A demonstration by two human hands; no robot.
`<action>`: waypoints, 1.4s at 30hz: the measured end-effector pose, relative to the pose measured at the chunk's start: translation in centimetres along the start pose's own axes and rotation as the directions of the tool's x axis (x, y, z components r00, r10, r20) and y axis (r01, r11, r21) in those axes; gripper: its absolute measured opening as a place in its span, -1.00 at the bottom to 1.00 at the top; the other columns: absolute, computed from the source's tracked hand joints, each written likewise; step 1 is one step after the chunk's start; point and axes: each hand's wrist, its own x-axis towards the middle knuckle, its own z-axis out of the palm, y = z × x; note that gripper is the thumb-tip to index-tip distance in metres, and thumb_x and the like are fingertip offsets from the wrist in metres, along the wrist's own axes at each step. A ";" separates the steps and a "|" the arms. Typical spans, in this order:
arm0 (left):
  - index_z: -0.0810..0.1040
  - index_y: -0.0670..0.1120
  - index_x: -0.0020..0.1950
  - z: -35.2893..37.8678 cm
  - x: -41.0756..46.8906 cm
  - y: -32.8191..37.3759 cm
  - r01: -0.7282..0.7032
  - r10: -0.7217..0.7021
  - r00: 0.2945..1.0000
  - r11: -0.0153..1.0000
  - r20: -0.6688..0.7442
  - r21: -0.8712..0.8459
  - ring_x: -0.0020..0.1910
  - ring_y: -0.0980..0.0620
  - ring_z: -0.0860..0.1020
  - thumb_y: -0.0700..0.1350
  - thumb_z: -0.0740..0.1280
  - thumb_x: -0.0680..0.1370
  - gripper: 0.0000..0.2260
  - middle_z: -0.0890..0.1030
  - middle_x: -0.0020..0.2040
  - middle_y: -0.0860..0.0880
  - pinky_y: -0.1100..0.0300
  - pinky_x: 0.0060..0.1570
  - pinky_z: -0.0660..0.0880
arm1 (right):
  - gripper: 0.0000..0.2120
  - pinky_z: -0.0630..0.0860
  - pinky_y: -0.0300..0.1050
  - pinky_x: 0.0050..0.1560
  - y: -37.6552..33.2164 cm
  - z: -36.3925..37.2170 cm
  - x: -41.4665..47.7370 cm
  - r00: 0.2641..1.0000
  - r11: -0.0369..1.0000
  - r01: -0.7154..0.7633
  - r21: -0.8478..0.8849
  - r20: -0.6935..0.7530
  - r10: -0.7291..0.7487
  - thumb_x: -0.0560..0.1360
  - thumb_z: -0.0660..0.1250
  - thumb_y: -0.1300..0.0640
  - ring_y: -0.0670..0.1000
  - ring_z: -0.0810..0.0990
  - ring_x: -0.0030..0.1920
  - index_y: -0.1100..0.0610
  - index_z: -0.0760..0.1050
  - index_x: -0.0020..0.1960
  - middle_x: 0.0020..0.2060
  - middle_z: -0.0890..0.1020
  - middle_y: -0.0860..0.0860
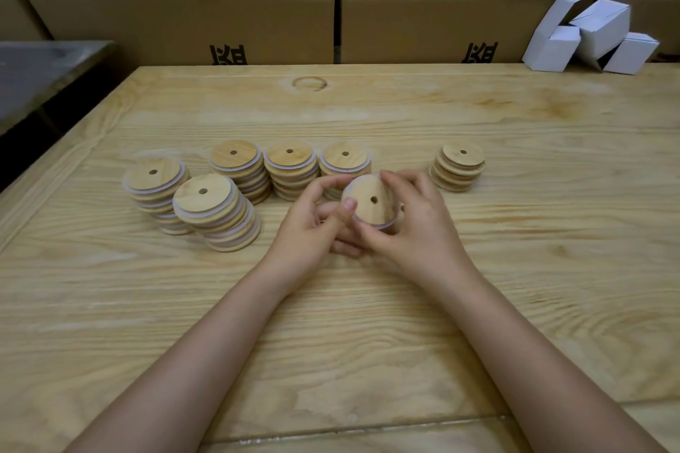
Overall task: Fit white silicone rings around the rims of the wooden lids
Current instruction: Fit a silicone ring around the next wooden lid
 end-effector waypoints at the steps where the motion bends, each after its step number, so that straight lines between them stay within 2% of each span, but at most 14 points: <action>1: 0.35 -0.14 0.27 0.0 0.0 0.0 0.010 -0.010 1.000 1.000 -0.005 -0.009 -0.39 -0.04 0.62 -0.17 0.18 0.58 -0.73 0.63 -0.18 -0.17 0.12 -0.37 0.58 | -0.41 0.34 -0.16 0.23 0.4 -0.2 0.4 0.999 0.999 -0.028 -0.027 -0.044 0.027 0.30 0.51 0.07 0.08 0.47 0.15 0.22 0.46 0.27 0.08 0.46 0.12; 4: 0.35 -0.14 0.28 0.0 0.1 0.0 0.035 -0.036 0.999 0.999 -0.037 -0.018 -0.38 -0.06 0.62 -0.13 0.14 0.61 -0.74 0.62 -0.07 -0.22 0.14 -0.37 0.57 | -0.45 0.24 -0.19 0.20 1.9 -0.7 1.8 0.986 0.981 -0.130 -0.147 -0.120 0.113 0.33 0.47 0.07 0.15 0.41 0.20 0.24 0.45 0.26 0.13 0.46 0.15; 8: 0.37 -0.15 0.25 -0.1 0.3 0.0 0.056 -0.057 0.997 0.998 -0.049 -0.023 -0.39 -0.03 0.62 -0.15 0.14 0.62 -0.78 0.62 -0.10 -0.21 0.15 -0.37 0.57 | -0.58 0.18 -0.20 0.12 3.3 0.1 2.9 0.983 0.947 -0.182 -0.263 -0.057 0.173 0.39 0.42 0.02 0.18 0.38 0.20 0.22 0.51 0.17 0.14 0.50 0.15; 11: 0.40 -0.14 0.20 -0.1 0.4 -0.1 0.063 -0.064 0.997 0.998 -0.051 -0.017 -0.39 -0.03 0.62 -0.16 0.14 0.62 -0.82 0.62 -0.12 -0.20 0.15 -0.37 0.57 | -0.58 0.22 -0.16 0.19 3.8 0.7 3.8 0.983 0.929 -0.156 -0.336 0.040 0.180 0.43 0.39 -0.03 0.16 0.42 0.21 0.20 0.52 0.18 0.14 0.54 0.14; 13: 0.42 -0.12 0.15 -0.2 0.4 -0.1 0.065 -0.066 0.997 0.998 -0.050 -0.014 -0.39 -0.02 0.62 -0.17 0.14 0.62 -0.85 0.62 -0.13 -0.19 0.16 -0.38 0.57 | -0.60 0.24 -0.13 0.20 3.9 0.9 4.2 0.983 0.926 -0.149 -0.346 0.053 0.178 0.45 0.37 -0.03 0.15 0.43 0.20 0.20 0.53 0.18 0.13 0.56 0.14; 18: 0.46 -0.13 0.09 -0.3 0.5 -0.1 0.070 -0.070 0.997 0.998 -0.044 -0.006 -0.39 -0.01 0.62 -0.18 0.14 0.63 -0.87 0.62 -0.15 -0.18 0.16 -0.38 0.57 | -0.66 0.40 -0.03 0.06 3.4 0.9 4.2 0.981 0.889 -0.098 -0.448 0.105 0.161 0.50 0.29 -0.05 0.16 0.46 0.13 0.18 0.54 0.11 0.04 0.56 0.12; 21: 0.47 -0.12 0.07 -0.4 0.5 -0.1 0.074 -0.075 0.996 0.997 -0.045 -0.017 -0.38 -0.01 0.62 -0.18 0.14 0.63 -0.86 0.62 -0.15 -0.18 0.16 -0.38 0.58 | -0.64 0.34 -0.03 0.17 2.9 0.3 4.0 0.996 0.848 -0.017 -0.530 0.061 0.059 0.50 0.30 -0.04 0.16 0.41 0.20 0.20 0.53 0.16 0.14 0.53 0.13; 24: 0.47 -0.11 0.07 -0.4 0.6 -0.2 0.076 -0.077 0.996 0.997 -0.050 -0.018 -0.38 0.00 0.62 -0.17 0.14 0.63 -0.86 0.62 -0.16 -0.17 0.17 -0.38 0.58 | -0.56 0.22 0.03 0.30 3.1 -1.0 4.1 0.992 0.840 -0.063 -0.539 -0.127 -0.007 0.50 0.30 0.00 0.18 0.32 0.32 0.22 0.44 0.28 0.32 0.42 0.16; 26: 0.47 -0.11 0.06 -0.4 0.6 -0.2 0.075 -0.076 0.996 0.997 -0.048 -0.013 -0.38 0.00 0.61 -0.17 0.14 0.63 -0.87 0.62 -0.16 -0.17 0.17 -0.38 0.58 | -0.49 0.20 0.11 0.33 4.1 -2.1 4.2 0.974 0.825 -0.156 -0.544 -0.225 0.036 0.50 0.30 0.00 0.21 0.22 0.38 0.21 0.34 0.37 0.40 0.31 0.18; 28: 0.47 -0.11 0.06 -0.4 0.6 -0.3 0.073 -0.074 0.996 0.997 -0.046 -0.012 -0.38 0.00 0.61 -0.17 0.14 0.62 -0.87 0.62 -0.16 -0.17 0.17 -0.38 0.58 | -0.45 0.18 0.15 0.34 5.5 -2.9 4.0 0.965 0.804 -0.238 -0.544 -0.230 0.130 0.50 0.28 0.00 0.24 0.14 0.42 0.17 0.27 0.42 0.45 0.19 0.19; 30: 0.47 -0.11 0.05 -0.3 0.6 -0.3 0.070 -0.070 0.996 0.998 -0.046 -0.007 -0.38 0.00 0.61 -0.18 0.13 0.63 -0.86 0.62 -0.16 -0.16 0.17 -0.38 0.58 | -0.47 0.16 0.16 0.35 6.7 -3.1 3.7 0.957 0.801 -0.287 -0.526 -0.187 0.220 0.49 0.30 0.04 0.25 0.09 0.43 0.14 0.28 0.41 0.46 0.14 0.22; 34: 0.47 -0.13 0.06 -0.2 0.6 -0.2 0.073 -0.073 0.996 0.997 -0.045 0.008 -0.38 0.01 0.61 -0.19 0.13 0.63 -0.86 0.62 -0.16 -0.17 0.18 -0.37 0.58 | -0.56 0.17 0.08 0.35 7.8 -2.8 3.7 0.948 0.852 -0.309 -0.423 -0.212 0.238 0.47 0.33 0.17 0.23 0.17 0.42 0.21 0.35 0.32 0.45 0.19 0.22; 38: 0.47 -0.15 0.07 -0.2 0.5 -0.1 0.074 -0.074 0.996 0.997 -0.046 0.018 -0.39 0.02 0.61 -0.21 0.12 0.63 -0.86 0.61 -0.16 -0.17 0.19 -0.37 0.57 | -0.65 0.24 0.04 0.29 7.9 -2.7 4.1 0.946 0.893 -0.286 -0.348 -0.250 0.206 0.45 0.36 0.22 0.23 0.31 0.33 0.28 0.38 0.18 0.35 0.35 0.22; 42: 0.47 -0.16 0.07 -0.2 0.5 -0.1 0.075 -0.073 0.996 0.997 -0.046 0.024 -0.38 0.02 0.61 -0.21 0.12 0.63 -0.85 0.61 -0.16 -0.18 0.19 -0.37 0.57 | -0.66 0.20 -0.03 0.32 7.8 -2.8 4.1 0.946 0.919 -0.271 -0.287 -0.256 0.200 0.40 0.34 0.32 0.20 0.29 0.36 0.32 0.38 0.14 0.36 0.32 0.23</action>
